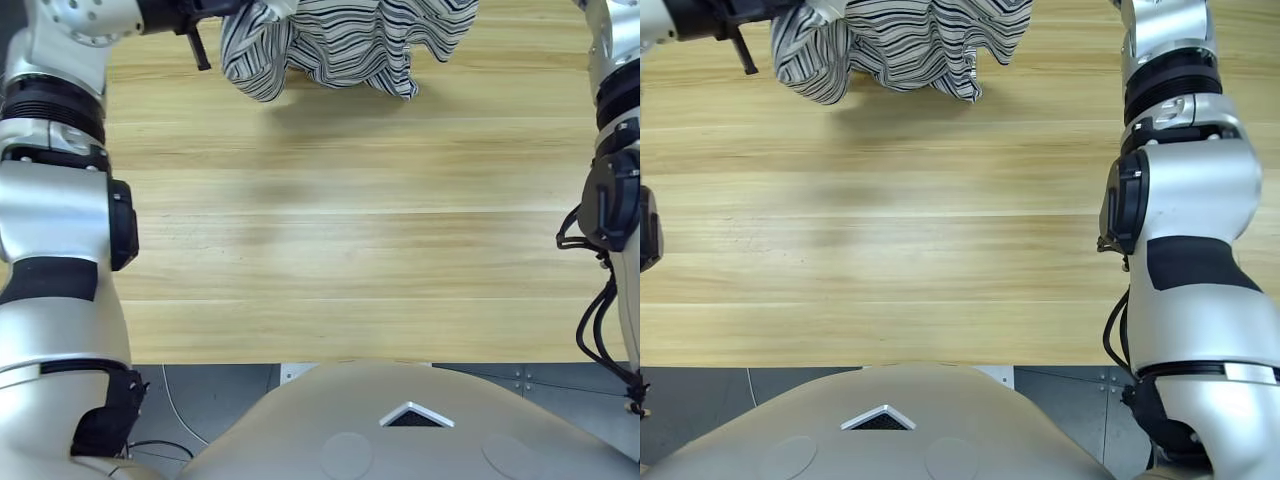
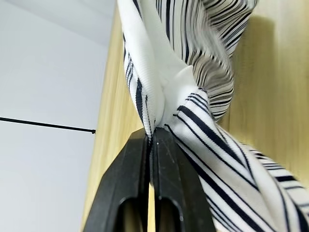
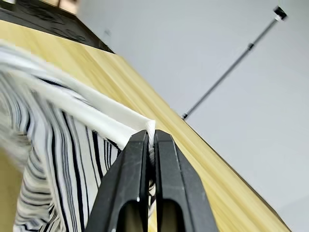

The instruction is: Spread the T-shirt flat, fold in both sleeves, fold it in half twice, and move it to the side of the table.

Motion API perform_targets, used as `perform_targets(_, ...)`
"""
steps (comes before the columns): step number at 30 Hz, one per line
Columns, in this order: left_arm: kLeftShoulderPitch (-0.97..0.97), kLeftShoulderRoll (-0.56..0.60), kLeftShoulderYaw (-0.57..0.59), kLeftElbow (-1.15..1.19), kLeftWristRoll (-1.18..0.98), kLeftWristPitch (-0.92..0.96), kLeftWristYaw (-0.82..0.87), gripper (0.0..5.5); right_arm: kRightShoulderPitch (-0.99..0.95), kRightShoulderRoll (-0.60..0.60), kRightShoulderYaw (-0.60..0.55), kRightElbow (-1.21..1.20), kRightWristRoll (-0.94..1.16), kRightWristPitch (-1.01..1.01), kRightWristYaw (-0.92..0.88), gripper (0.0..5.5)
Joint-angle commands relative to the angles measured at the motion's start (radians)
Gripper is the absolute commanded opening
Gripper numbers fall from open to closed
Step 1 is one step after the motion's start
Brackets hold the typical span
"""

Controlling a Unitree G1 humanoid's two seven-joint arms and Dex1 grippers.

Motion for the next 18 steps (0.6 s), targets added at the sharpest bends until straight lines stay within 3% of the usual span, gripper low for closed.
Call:
perform_targets(1,0.171,0.089,0.004,-0.22,-0.113,0.038,-0.25,0.1,0.174,-0.082,-0.014,-0.221,0.099,0.034,0.206,0.13)
perform_targets(7,0.571,0.164,-0.071,-0.826,-0.208,0.178,-0.394,0.1,0.603,-0.22,0.05,-0.907,0.271,0.307,0.515,0.13)
perform_targets(18,0.963,0.3,-0.154,-1.319,-0.179,0.409,-0.443,0.1,1.095,-0.454,0.138,-1.414,0.304,0.495,0.64,0.13)
